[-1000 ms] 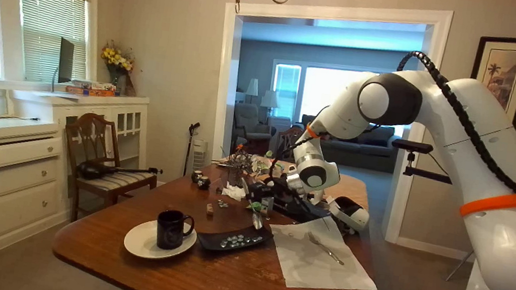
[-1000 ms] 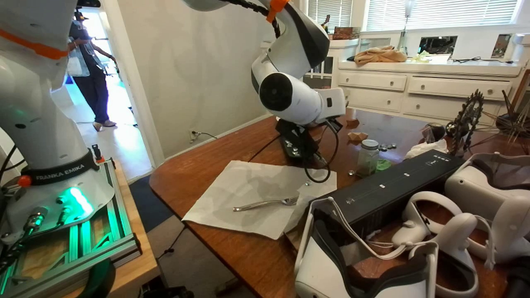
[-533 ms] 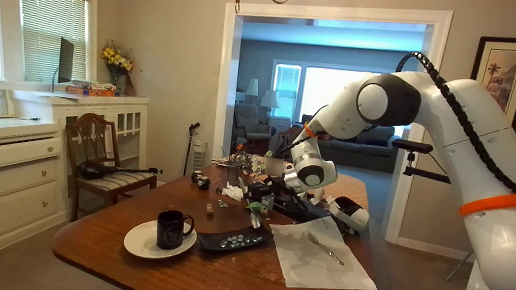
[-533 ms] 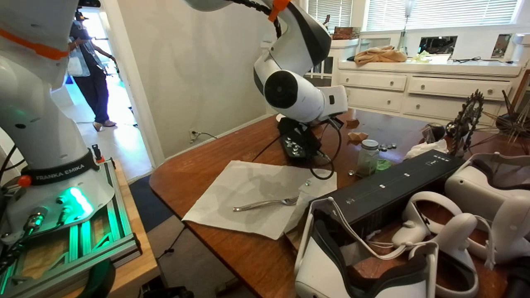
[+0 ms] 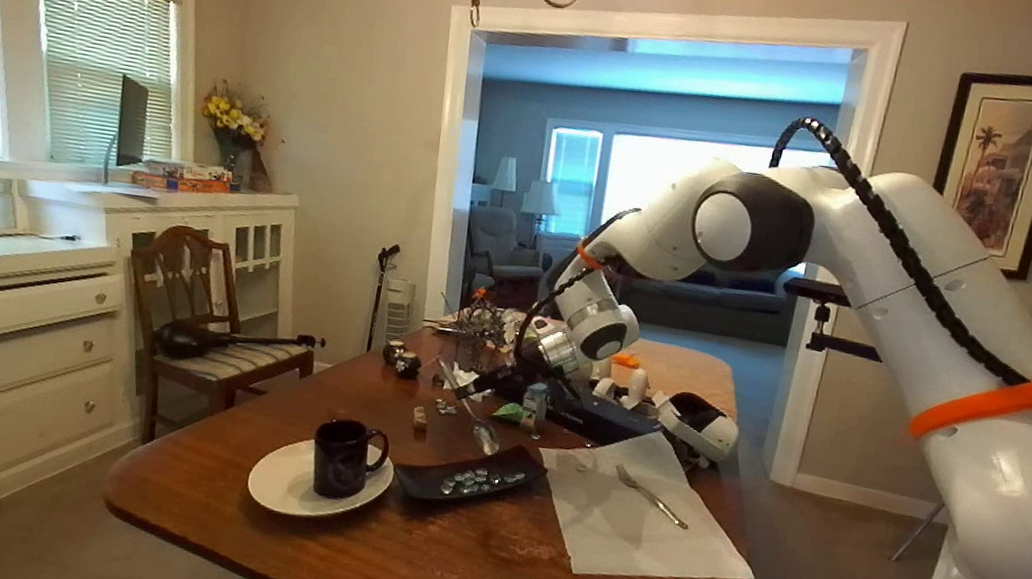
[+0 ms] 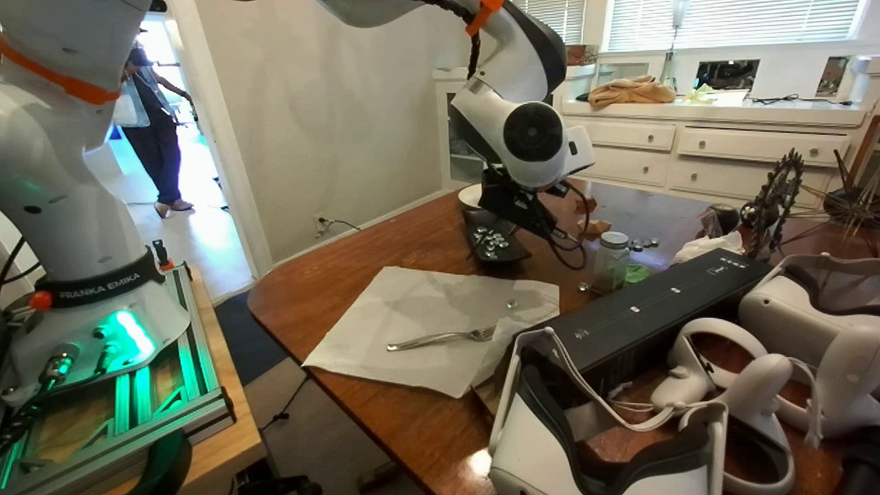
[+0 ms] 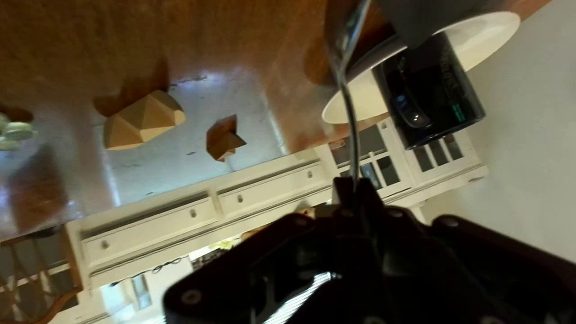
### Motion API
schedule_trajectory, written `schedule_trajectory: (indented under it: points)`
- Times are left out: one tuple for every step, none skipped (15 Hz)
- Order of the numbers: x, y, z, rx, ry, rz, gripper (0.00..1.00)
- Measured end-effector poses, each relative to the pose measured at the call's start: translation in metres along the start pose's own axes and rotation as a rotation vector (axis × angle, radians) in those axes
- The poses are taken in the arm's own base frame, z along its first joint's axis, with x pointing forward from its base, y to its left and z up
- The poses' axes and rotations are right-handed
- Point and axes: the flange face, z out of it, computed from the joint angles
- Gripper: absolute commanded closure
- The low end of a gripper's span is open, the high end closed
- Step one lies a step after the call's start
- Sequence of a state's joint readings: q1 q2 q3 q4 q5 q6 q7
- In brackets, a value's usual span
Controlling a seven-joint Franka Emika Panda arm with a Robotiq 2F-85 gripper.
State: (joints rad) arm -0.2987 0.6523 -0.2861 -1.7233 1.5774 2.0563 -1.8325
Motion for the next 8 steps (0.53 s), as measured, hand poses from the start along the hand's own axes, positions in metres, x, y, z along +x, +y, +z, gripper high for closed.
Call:
schedule_trajectory:
  points:
    - [0.003,0.001,0.007,0.04,-0.018,-0.017,0.99]
    - [0.006,0.002,0.013,0.074,-0.035,-0.029,0.99]
    - [0.008,0.003,0.02,0.104,-0.052,-0.04,0.99]
    - [0.01,0.003,0.026,0.131,-0.069,-0.05,0.99]
    - [0.011,0.004,0.032,0.155,-0.086,-0.062,0.99]
    - [0.011,0.005,0.038,0.178,-0.105,-0.075,0.99]
    - [0.011,0.007,0.044,0.194,-0.127,-0.093,0.99]
    - [0.011,0.009,0.049,0.203,-0.148,-0.112,0.99]
